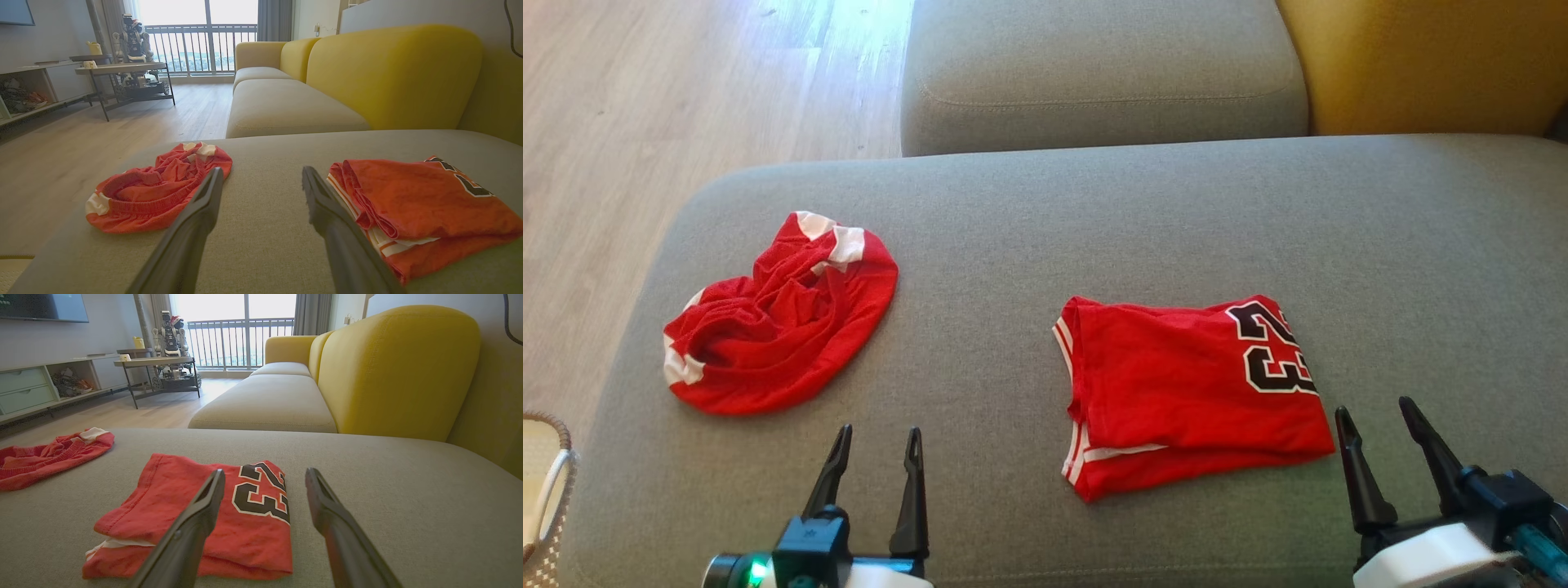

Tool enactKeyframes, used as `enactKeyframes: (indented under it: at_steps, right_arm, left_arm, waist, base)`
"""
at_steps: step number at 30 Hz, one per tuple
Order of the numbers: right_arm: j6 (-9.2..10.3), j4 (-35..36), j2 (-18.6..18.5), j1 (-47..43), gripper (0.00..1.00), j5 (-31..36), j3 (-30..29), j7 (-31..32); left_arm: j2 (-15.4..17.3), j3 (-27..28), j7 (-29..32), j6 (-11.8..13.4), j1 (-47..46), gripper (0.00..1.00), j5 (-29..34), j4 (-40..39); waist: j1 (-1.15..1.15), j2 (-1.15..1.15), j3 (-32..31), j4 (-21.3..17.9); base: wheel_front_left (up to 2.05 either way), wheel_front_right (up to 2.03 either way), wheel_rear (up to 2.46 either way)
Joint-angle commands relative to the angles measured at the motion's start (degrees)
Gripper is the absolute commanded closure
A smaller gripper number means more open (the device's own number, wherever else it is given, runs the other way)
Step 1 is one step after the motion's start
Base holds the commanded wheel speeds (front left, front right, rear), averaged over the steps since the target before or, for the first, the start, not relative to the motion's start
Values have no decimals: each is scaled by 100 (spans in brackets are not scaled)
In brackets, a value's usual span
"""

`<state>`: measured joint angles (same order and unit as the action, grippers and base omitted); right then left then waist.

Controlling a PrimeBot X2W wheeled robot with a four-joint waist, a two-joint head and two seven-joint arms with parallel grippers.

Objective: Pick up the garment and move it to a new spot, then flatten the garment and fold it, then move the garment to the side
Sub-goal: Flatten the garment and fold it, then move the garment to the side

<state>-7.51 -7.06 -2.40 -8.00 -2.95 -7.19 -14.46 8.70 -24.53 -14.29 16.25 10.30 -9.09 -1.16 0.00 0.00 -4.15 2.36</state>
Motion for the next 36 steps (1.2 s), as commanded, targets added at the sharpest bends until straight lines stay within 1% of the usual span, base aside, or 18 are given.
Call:
enactKeyframes:
  at_steps: [1, 7, 11, 16, 19, 22, 24, 29, 32, 36]
  right_arm:
    - [2, 153, -48, 106, 0, -24, 129, -53]
    - [2, 108, -48, 138, 0, -71, 106, -53]
    - [2, -44, -48, 212, 0, -155, 25, -53]
    - [2, -813, -48, 570, 0, -685, -294, -53]
    - [2, -1497, -48, 983, 0, -1040, -338, -32]
    - [2, -2021, -48, 1479, 0, -1219, -396, 275]
    - [2, -2293, -104, 1788, 0, -1367, -418, 588]
    - [2, -2944, -453, 2363, 0, -1960, -387, 1550]
    - [2, -3217, -624, 2596, 0, -2269, -390, 1994]
    - [2, -3455, -800, 2775, 0, -2468, -237, 2435]
  left_arm:
    - [-74, 267, -71, -49, -200, 0, 64, -140]
    - [-220, 412, -71, -230, -188, 0, 180, -76]
    - [-295, 457, -71, -334, -178, 0, 261, -40]
    - [-351, 509, -71, -455, -186, 0, 349, -2]
    - [-368, 525, -71, -519, -197, 0, 413, 29]
    - [-386, 528, -71, -573, -218, 0, 467, 55]
    - [-399, 523, -71, -606, -237, 0, 496, 71]
    - [-431, 521, -71, -677, -305, 0, 535, 121]
    - [-448, 518, -71, -708, -345, 0, 561, 118]
    - [-464, 526, -71, -714, -382, 0, 608, 118]
  waist:
    - [0, 0, -3, 6]
    - [0, 0, 19, 32]
    - [0, 0, 47, 98]
    - [0, 0, 127, 230]
    - [0, 0, 185, 321]
    - [0, 0, 249, 410]
    - [0, 0, 289, 463]
    - [0, 0, 370, 586]
    - [0, 0, 438, 649]
    - [0, 0, 530, 688]
  base:
    - [0, 0, 0]
    - [0, 0, 0]
    - [0, 0, 0]
    - [0, 0, 0]
    - [0, 0, 0]
    - [0, 0, 0]
    - [0, 0, 0]
    - [0, 0, 0]
    - [0, 0, 0]
    - [0, 0, 0]
